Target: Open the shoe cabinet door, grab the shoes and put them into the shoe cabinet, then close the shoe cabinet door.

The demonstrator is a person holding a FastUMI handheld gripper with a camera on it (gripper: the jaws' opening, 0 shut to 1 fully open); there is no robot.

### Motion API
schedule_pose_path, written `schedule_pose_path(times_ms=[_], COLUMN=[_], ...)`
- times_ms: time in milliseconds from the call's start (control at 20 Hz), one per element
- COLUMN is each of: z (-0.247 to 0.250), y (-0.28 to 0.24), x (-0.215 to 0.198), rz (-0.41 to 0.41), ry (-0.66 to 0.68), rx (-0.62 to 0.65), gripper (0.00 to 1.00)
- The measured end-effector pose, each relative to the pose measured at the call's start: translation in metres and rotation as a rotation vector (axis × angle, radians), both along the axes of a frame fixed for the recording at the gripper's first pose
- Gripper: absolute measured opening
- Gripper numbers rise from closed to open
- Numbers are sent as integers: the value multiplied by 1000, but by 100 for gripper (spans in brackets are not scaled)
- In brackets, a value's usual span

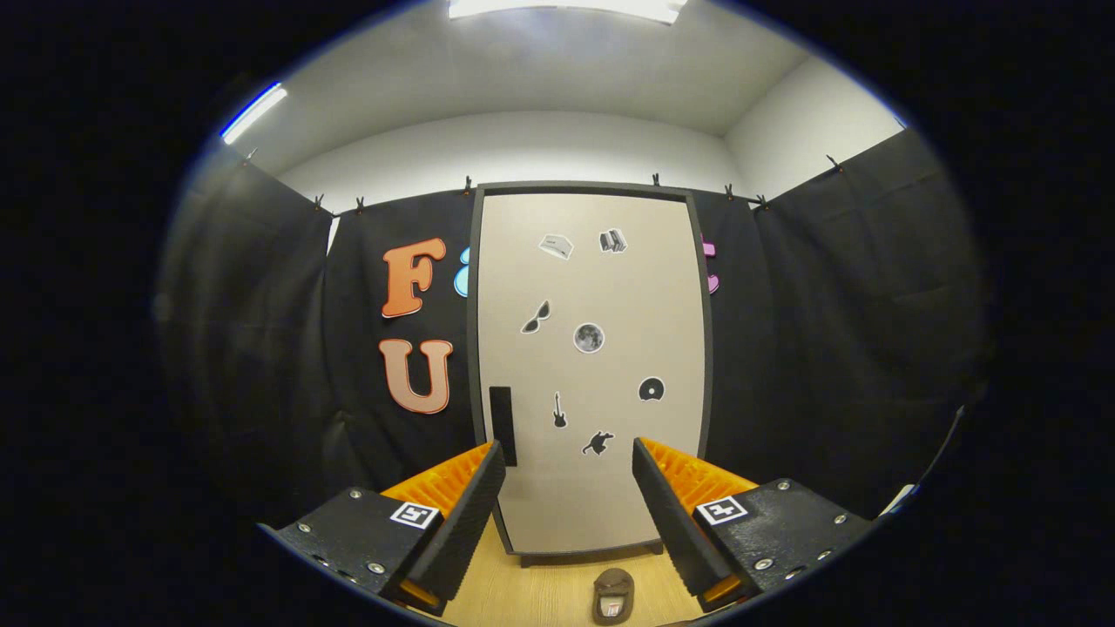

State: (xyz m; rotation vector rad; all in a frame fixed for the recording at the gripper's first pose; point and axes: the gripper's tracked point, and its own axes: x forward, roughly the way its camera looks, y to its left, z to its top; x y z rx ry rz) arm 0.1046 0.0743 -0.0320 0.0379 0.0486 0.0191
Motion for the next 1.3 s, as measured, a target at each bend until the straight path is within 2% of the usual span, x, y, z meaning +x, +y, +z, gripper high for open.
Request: schedule_pose_path(times_ms=[400, 800, 1100, 1300], z=[-22, -61, -77, -86], y=[48, 85, 97, 98], x=[80, 162, 198, 211], rz=[64, 107, 95, 64], ry=[4, 57, 69, 85], rx=[7, -10, -34, -70], gripper=[89, 80, 70, 56])
